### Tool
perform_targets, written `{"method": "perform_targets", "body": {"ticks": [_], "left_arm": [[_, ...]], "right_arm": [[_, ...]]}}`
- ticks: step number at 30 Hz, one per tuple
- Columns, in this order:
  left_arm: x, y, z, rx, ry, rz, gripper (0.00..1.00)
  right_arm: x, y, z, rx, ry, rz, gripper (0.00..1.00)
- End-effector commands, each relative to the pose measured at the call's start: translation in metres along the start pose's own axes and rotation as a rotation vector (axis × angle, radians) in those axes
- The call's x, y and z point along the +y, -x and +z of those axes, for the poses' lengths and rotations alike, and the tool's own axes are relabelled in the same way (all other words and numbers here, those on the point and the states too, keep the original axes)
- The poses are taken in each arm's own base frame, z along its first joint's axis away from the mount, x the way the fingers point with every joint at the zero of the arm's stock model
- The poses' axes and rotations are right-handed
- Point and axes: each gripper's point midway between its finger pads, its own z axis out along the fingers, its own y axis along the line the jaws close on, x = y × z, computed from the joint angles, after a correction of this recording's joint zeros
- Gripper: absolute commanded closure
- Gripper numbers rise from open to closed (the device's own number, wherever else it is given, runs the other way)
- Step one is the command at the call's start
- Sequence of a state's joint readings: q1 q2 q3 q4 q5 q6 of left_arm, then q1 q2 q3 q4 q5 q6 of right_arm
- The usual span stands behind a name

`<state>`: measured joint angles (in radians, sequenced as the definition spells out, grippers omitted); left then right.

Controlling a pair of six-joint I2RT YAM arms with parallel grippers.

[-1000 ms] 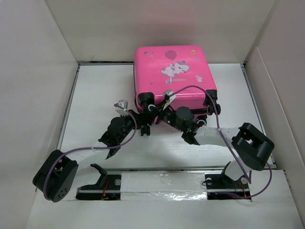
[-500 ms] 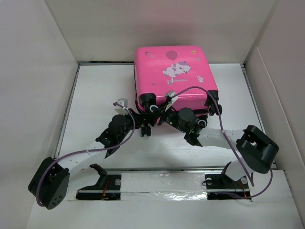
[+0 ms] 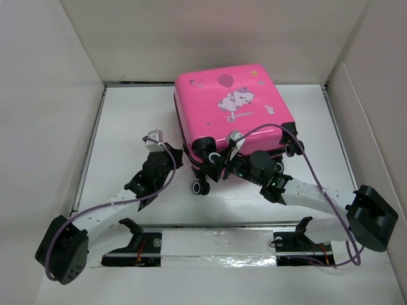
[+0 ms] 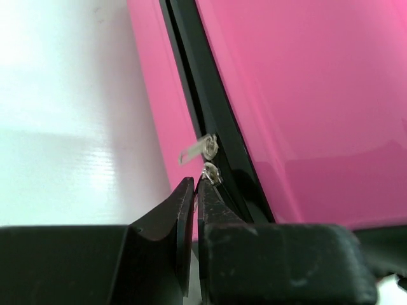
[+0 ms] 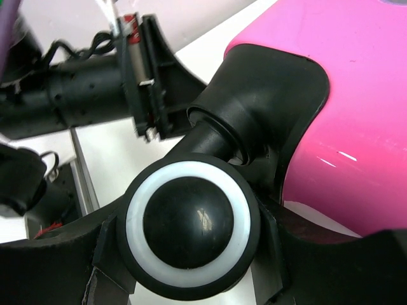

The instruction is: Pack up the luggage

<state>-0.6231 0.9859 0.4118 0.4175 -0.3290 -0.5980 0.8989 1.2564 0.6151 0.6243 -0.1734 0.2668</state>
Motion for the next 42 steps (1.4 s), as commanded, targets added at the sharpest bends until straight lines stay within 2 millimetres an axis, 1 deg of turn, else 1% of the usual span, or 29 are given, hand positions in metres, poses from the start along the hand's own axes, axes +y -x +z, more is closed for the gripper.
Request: {"method": "perform_targets", "body": {"ticks": [1, 3, 9, 10, 11, 13, 14, 16, 17, 19, 20, 21, 22, 24, 25, 26, 27, 28, 30, 31, 33, 34, 35, 36, 37, 38, 40, 41, 42], "left_arm": [[0.044, 0.058, 0.011, -0.214, 0.229, 0.037, 1.00], [0.043, 0.060, 0.019, -0.217, 0.236, 0.046, 1.00], [0.043, 0.074, 0.034, -0.253, 0.258, -0.035, 1.00], [0.042, 0.079, 0.034, -0.260, 0.259, -0.056, 0.96], [0.040, 0.081, 0.030, -0.255, 0.249, -0.071, 0.69], [0.034, 0.085, 0.022, -0.262, 0.215, -0.116, 0.45], [0.026, 0.098, 0.009, -0.299, 0.178, -0.152, 0.31], [0.019, 0.105, -0.006, -0.304, 0.135, -0.186, 0.25], [0.009, 0.117, -0.023, -0.332, 0.077, -0.218, 0.23], [0.000, 0.129, -0.040, -0.357, 0.020, -0.245, 0.20], [-0.010, 0.146, -0.059, -0.398, -0.038, -0.273, 0.18], [-0.011, 0.148, -0.066, -0.393, -0.044, -0.274, 0.16], [-0.014, 0.153, -0.075, -0.403, -0.061, -0.282, 0.13], [-0.023, 0.167, -0.096, -0.421, -0.112, -0.298, 0.08], [-0.027, 0.171, -0.103, -0.425, -0.133, -0.299, 0.07], [-0.033, 0.173, -0.111, -0.410, -0.159, -0.290, 0.01], [-0.035, 0.174, -0.114, -0.402, -0.165, -0.269, 0.01], [-0.036, 0.173, -0.116, -0.384, -0.166, -0.253, 0.01], [-0.036, 0.171, -0.121, -0.347, -0.155, -0.230, 0.01], [-0.036, 0.170, -0.123, -0.331, -0.148, -0.209, 0.01], [-0.037, 0.165, -0.126, -0.298, -0.152, -0.183, 0.01], [-0.038, 0.165, -0.127, -0.295, -0.158, -0.168, 0.01], [-0.043, 0.169, -0.132, -0.298, -0.178, -0.162, 0.01], [-0.044, 0.171, -0.135, -0.298, -0.182, -0.154, 0.01], [-0.045, 0.174, -0.139, -0.306, -0.188, -0.146, 0.01], [-0.048, 0.183, -0.147, -0.330, -0.199, -0.127, 0.01], [-0.050, 0.192, -0.156, -0.356, -0.210, -0.106, 0.01], [-0.052, 0.202, -0.166, -0.387, -0.222, -0.100, 0.01], [-0.052, 0.206, -0.170, -0.403, -0.221, -0.081, 0.01]], "right_arm": [[0.040, 0.044, -0.011, -0.123, 0.138, -0.048, 1.00], [0.044, 0.034, -0.012, -0.079, 0.148, -0.057, 1.00], [0.062, 0.031, -0.003, -0.039, 0.217, -0.075, 1.00], [0.062, 0.025, 0.002, -0.016, 0.225, -0.073, 1.00], [0.069, 0.029, 0.006, -0.021, 0.244, -0.077, 1.00], [0.074, 0.029, 0.013, -0.013, 0.257, -0.083, 1.00], [0.071, 0.022, 0.021, 0.009, 0.250, -0.080, 1.00], [0.084, 0.029, 0.033, 0.008, 0.285, -0.080, 1.00], [0.086, 0.029, 0.039, 0.015, 0.296, -0.077, 1.00], [0.107, 0.028, 0.055, 0.031, 0.365, -0.074, 1.00], [0.117, 0.029, 0.059, 0.031, 0.389, -0.075, 1.00], [0.122, 0.019, 0.067, 0.057, 0.399, -0.072, 1.00], [0.141, 0.032, 0.073, 0.032, 0.426, -0.080, 0.95], [0.150, 0.029, 0.080, 0.062, 0.423, -0.097, 0.72], [0.155, 0.039, 0.086, 0.049, 0.420, -0.105, 0.50], [0.160, 0.040, 0.087, 0.054, 0.420, -0.123, 0.42], [0.156, 0.037, 0.086, 0.085, 0.401, -0.132, 0.03], [0.153, 0.048, 0.083, 0.069, 0.367, -0.144, 0.00], [0.146, 0.054, 0.074, 0.075, 0.330, -0.183, 0.00], [0.140, 0.078, 0.063, 0.020, 0.283, -0.220, 0.00], [0.127, 0.083, 0.046, 0.010, 0.222, -0.257, 0.00], [0.110, 0.095, 0.039, -0.022, 0.119, -0.262, 0.00], [0.102, 0.126, 0.015, -0.099, 0.054, -0.306, 0.00], [0.085, 0.123, 0.002, -0.088, -0.023, -0.321, 0.00], [0.057, 0.136, -0.014, -0.120, -0.168, -0.324, 0.00], [0.042, 0.147, -0.031, -0.144, -0.239, -0.330, 0.00], [-0.002, 0.179, -0.085, -0.233, -0.437, -0.316, 0.00], [-0.016, 0.187, -0.104, -0.262, -0.504, -0.313, 0.00], [-0.025, 0.204, -0.135, -0.333, -0.568, -0.293, 0.00]]}}
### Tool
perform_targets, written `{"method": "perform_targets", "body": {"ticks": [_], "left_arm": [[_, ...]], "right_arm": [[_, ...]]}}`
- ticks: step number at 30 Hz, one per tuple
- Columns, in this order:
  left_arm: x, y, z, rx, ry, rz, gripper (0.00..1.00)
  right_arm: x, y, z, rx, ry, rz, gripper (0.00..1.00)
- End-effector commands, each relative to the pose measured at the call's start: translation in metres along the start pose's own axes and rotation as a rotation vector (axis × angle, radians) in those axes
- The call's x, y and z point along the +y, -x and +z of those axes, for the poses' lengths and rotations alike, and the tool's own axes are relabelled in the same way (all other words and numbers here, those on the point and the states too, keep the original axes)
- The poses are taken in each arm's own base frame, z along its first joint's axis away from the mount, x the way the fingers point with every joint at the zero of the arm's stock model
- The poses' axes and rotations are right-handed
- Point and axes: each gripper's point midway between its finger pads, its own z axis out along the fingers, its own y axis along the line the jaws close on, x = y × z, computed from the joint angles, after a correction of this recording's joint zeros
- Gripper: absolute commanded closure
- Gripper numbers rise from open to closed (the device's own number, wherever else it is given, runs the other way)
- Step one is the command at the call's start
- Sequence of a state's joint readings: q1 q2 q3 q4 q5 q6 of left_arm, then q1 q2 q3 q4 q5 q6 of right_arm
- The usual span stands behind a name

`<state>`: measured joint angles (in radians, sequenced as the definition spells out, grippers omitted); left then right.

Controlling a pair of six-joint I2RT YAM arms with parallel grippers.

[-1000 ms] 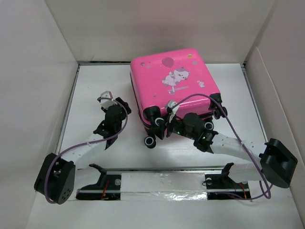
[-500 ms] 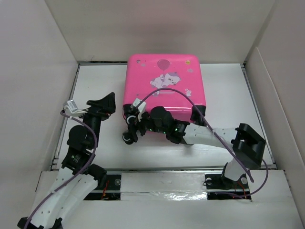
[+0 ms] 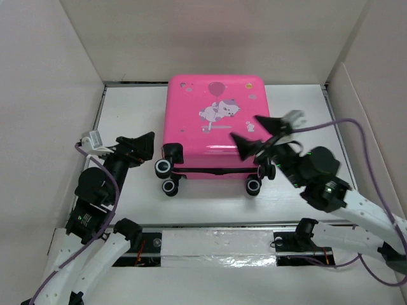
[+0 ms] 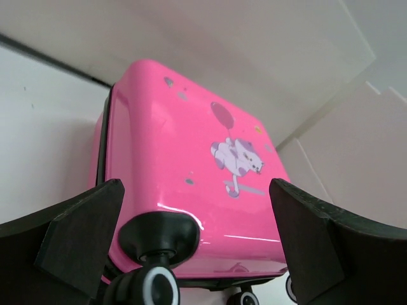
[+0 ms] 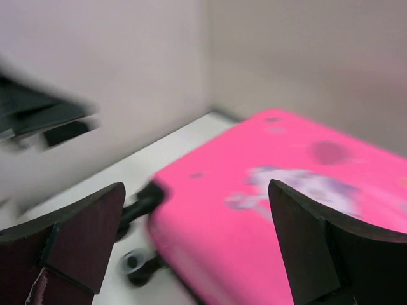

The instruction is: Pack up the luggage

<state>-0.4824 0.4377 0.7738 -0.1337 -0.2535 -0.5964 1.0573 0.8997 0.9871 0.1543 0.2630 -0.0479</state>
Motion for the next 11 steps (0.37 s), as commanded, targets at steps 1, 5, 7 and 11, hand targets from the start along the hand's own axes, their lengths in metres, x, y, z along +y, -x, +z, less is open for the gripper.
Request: {"method": "perform_targets", "body": {"ticks": [1, 5, 7, 11], "left_arm": [[-0.024, 0.045, -0.022, -0.109, -0.085, 0.054, 0.01], [-0.024, 0.064, -0.035, -0.194, -0.096, 0.080, 0.01], [-0.022, 0.063, -0.035, -0.197, -0.097, 0.087, 0.01], [-0.015, 0.050, -0.027, -0.160, -0.069, 0.094, 0.01]], "right_arm": [[-0.109, 0.000, -0.053, -0.001, -0.458, -0.072, 0.00], [-0.155, 0.000, -0.086, -0.034, -0.595, -0.074, 0.00], [-0.157, -0.016, -0.079, 0.014, -0.551, -0.068, 0.00], [-0.164, -0.045, -0.063, 0.083, -0.486, -0.009, 0.00]]}}
